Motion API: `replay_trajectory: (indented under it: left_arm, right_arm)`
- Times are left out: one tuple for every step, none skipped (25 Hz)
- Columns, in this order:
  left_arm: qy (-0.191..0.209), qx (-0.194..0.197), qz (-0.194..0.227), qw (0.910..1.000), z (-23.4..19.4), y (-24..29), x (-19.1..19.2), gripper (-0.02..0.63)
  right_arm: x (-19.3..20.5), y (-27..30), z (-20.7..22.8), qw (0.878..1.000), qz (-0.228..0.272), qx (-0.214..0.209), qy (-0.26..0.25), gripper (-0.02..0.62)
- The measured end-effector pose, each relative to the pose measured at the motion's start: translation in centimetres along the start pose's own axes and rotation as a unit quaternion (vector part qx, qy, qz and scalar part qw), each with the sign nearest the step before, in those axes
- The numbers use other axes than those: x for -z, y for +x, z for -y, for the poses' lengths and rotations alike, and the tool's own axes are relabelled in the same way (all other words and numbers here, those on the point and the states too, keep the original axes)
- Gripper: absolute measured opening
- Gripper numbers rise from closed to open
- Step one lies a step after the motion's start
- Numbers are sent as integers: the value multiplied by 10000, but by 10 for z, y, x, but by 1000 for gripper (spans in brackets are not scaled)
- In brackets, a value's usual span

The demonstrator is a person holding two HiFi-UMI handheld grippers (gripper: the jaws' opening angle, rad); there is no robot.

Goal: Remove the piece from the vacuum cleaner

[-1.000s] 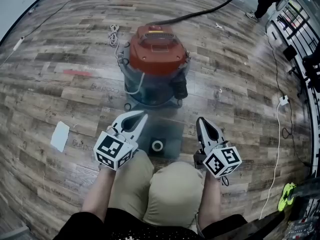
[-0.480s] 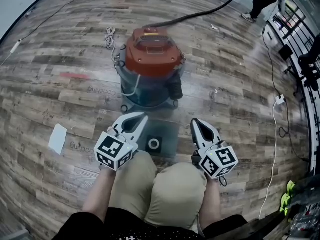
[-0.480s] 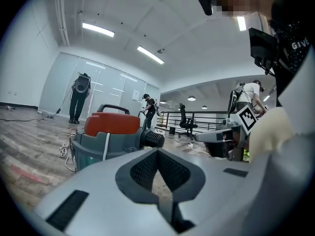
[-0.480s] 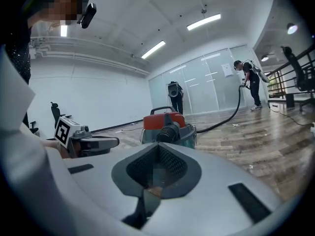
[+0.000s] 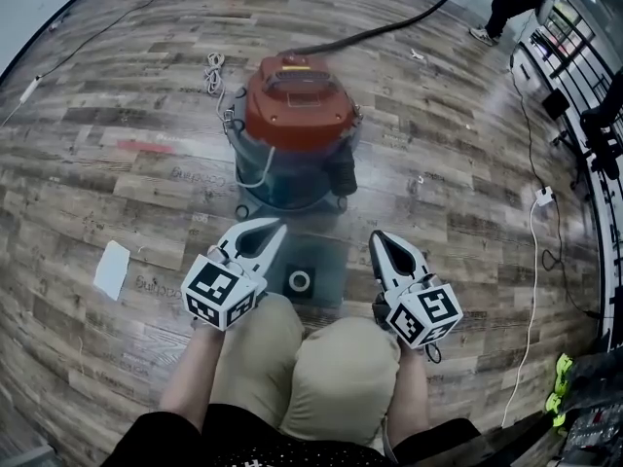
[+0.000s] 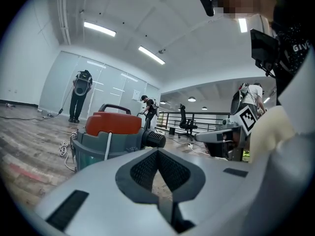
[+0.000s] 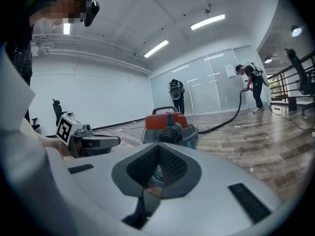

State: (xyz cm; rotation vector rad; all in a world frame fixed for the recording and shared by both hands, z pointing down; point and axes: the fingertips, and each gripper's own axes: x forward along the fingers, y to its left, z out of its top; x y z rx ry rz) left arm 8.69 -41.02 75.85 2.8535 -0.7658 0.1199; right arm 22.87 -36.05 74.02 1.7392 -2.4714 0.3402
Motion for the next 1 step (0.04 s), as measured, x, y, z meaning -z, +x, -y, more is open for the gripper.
replay_trajectory:
  left_arm:
    - [9,1,-11,10000,-1,0,0,8]
  right_arm:
    - [0,1,0,10000,-12,-2,-14,11]
